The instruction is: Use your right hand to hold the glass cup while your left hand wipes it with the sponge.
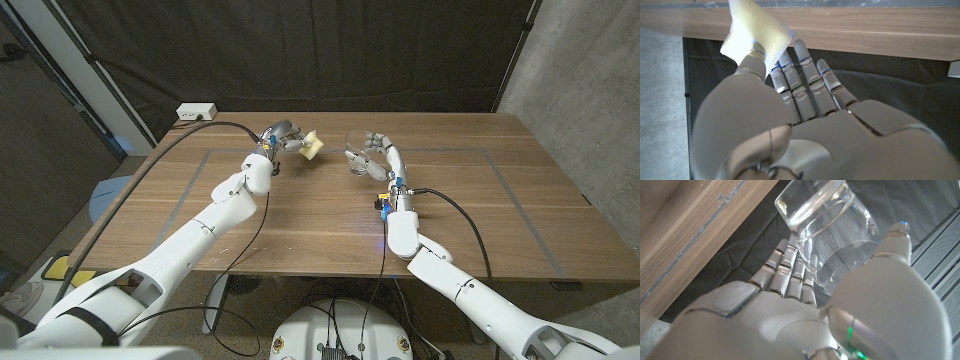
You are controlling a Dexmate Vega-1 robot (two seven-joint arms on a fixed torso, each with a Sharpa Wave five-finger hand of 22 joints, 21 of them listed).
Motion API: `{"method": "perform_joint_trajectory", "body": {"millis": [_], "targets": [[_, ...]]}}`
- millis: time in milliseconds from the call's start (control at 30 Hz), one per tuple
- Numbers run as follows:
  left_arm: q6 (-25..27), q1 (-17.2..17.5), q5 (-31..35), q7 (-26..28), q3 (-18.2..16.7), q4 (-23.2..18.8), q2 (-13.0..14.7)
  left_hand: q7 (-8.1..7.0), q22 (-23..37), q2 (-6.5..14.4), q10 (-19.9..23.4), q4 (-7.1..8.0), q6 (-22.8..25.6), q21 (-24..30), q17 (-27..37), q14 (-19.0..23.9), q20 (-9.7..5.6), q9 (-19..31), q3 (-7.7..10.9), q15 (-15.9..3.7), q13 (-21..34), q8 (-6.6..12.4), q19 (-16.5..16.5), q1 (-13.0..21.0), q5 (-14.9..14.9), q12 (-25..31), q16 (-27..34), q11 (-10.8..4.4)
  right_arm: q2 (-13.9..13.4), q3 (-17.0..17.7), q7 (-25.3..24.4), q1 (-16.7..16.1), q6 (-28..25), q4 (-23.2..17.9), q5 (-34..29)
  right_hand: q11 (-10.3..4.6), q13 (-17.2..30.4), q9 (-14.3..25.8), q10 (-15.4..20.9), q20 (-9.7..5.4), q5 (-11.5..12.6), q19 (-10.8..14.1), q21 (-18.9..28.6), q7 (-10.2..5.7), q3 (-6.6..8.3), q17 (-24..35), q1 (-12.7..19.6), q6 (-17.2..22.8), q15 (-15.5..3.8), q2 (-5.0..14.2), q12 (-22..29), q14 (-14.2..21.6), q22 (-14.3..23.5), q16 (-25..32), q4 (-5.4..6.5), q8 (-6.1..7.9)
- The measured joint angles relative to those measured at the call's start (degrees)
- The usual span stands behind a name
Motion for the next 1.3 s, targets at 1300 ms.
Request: {"method": "perform_joint_trajectory", "body": {"millis": [1300], "targets": [[-22.3, -3.8, -19.0, -8.1, 1.0, 7.2, 0.8, 0.0, 0.2, -0.8, 0.7, -0.23, 1.0, 2.2, 0.8, 1.6, -0.2, 0.0, 0.23, -0.83, 1.3, -1.08, 0.2, 0.8, -0.4, -0.2, -0.3, 0.08, 1.5, 1.5, 2.2, 0.4, 0.7, 2.2, 4.4, 0.21, 0.2, 0.3, 0.2, 0.0, -0.4, 0.0, 0.7, 0.02, 0.0, 0.8, 0.3, 0.0, -0.21, -0.33, 0.8, 0.8, 0.0, -0.1, 0.0, 1.0]]}}
